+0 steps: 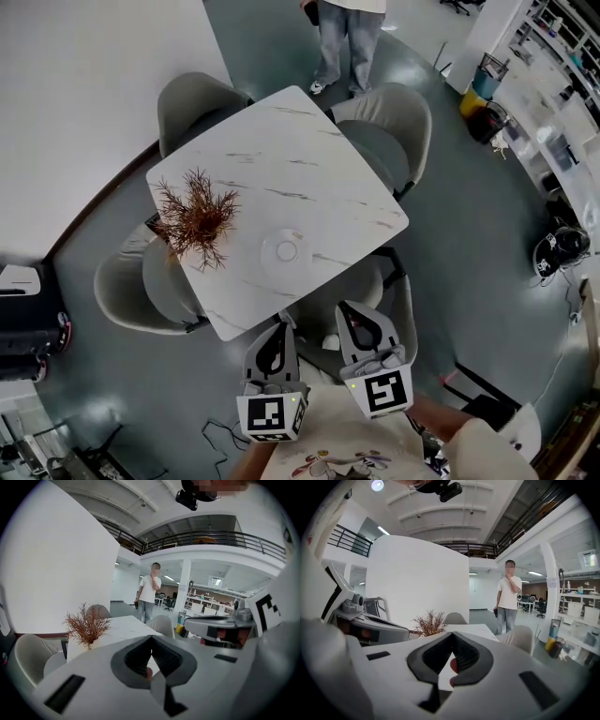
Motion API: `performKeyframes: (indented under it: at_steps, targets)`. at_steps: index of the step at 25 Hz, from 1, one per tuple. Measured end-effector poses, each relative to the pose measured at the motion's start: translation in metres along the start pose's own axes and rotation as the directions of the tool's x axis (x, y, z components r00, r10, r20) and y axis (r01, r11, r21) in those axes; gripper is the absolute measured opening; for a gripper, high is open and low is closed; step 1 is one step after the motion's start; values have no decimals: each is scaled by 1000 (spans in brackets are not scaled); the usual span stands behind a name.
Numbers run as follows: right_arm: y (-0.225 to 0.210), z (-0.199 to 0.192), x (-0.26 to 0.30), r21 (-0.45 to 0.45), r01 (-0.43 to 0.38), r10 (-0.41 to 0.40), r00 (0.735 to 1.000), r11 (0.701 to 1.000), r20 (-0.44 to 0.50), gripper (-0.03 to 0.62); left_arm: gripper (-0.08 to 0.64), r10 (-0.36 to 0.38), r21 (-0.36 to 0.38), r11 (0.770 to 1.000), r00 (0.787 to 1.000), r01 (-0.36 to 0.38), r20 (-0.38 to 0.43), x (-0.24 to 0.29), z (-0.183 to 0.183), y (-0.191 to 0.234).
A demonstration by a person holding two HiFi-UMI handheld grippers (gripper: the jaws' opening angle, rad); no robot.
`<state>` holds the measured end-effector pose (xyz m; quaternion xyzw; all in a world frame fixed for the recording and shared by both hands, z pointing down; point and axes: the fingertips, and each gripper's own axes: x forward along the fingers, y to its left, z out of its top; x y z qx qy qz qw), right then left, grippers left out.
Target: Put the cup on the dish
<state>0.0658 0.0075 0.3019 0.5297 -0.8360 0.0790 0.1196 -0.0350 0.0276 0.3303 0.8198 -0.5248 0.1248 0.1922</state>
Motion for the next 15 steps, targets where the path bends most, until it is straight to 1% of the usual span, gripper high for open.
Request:
performKeyframes:
  at_steps: [3, 6, 9, 11, 15]
  targets:
    - [0, 3, -12, 8, -1, 1, 1000, 1000, 8, 6, 8, 9, 9, 1000, 1000, -10, 20, -13, 6, -8]
    - [2, 5, -21, 12, -9, 8, 1000, 1000, 18, 6, 6, 22, 3, 1000, 999, -22, 36, -24, 5, -14]
    - [3, 5, -25, -3, -15, 15, 1000, 1000, 24, 6, 6, 24, 0, 1000, 999, -24, 42, -28, 3, -18]
    - [10, 2, -29, 2, -27, 27, 999, 1000, 18, 6, 6, 30, 3, 1000, 999, -30, 19, -38, -1, -18]
    - [30, -6, -55, 70, -43, 45, 998, 997, -34, 6, 6, 40, 3, 999, 998, -40, -40, -73, -8, -28]
